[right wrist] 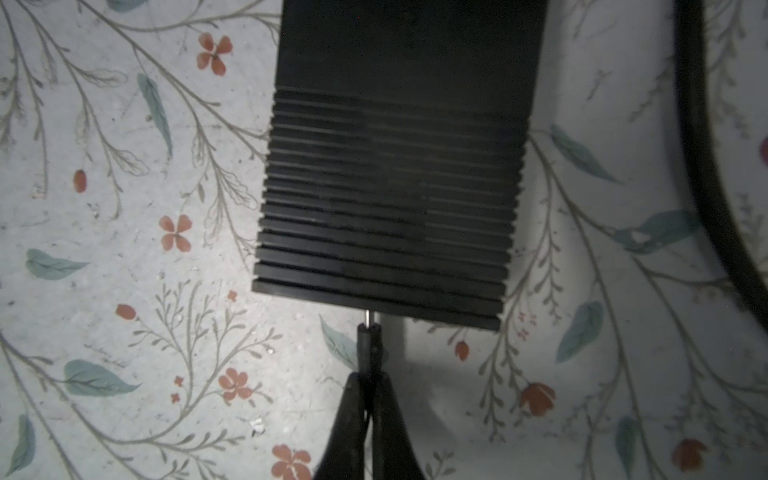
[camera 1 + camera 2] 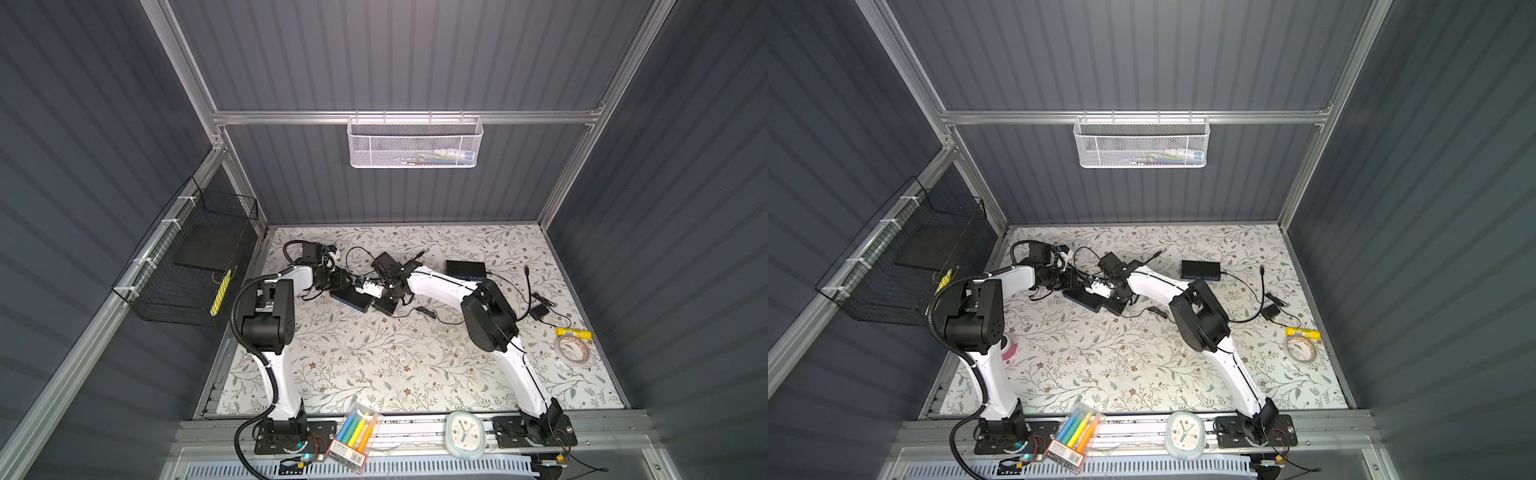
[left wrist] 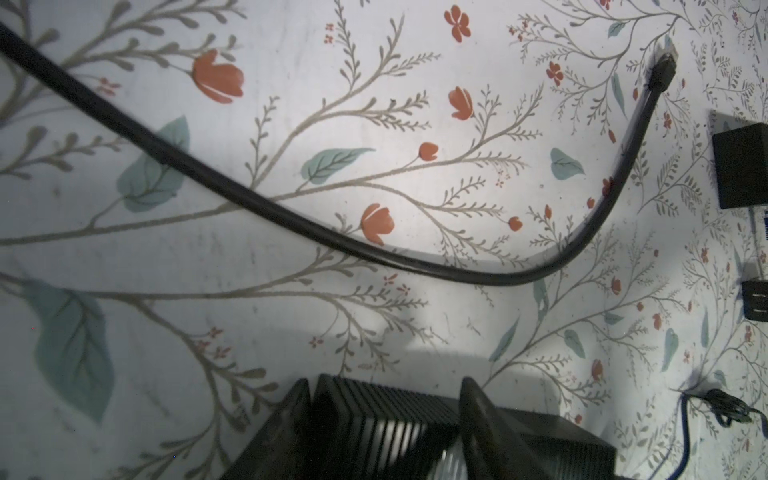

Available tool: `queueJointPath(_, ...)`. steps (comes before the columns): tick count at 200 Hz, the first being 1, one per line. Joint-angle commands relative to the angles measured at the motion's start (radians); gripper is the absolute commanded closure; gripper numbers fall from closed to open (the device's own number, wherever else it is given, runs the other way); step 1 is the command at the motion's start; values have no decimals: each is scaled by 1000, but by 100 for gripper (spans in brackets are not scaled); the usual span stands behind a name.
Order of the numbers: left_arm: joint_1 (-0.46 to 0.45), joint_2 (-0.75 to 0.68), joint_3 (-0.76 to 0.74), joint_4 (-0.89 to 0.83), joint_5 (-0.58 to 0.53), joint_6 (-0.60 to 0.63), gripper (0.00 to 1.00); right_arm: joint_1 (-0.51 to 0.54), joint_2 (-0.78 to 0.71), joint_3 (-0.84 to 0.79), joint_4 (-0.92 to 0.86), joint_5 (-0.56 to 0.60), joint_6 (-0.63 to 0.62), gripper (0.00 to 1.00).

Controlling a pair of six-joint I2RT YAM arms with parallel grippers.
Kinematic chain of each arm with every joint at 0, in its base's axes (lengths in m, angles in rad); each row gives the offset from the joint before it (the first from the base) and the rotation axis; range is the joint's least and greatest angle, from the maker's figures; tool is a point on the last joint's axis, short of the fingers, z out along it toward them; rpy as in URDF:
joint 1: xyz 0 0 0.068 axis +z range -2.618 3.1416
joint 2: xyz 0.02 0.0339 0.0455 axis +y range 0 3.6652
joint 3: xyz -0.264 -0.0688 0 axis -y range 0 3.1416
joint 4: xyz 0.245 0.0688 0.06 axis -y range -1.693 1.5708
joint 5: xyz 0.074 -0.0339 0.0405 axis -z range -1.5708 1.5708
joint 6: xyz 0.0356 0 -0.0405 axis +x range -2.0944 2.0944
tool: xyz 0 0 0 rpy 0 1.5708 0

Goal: Insert the plug into the switch port

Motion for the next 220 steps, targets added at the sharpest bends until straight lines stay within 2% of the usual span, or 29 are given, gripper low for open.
queueJointPath(1, -2, -32, -23, -19, 43, -12, 43, 6, 17, 41, 15, -9, 18, 100)
queueJointPath(71, -3, -26, -26, -11, 44, -28, 44, 40, 13, 30, 7, -39, 27, 100)
queueJointPath(220, -1, -42, -44, -7, 37, -38, 44, 42, -25, 7, 6, -34, 73, 100)
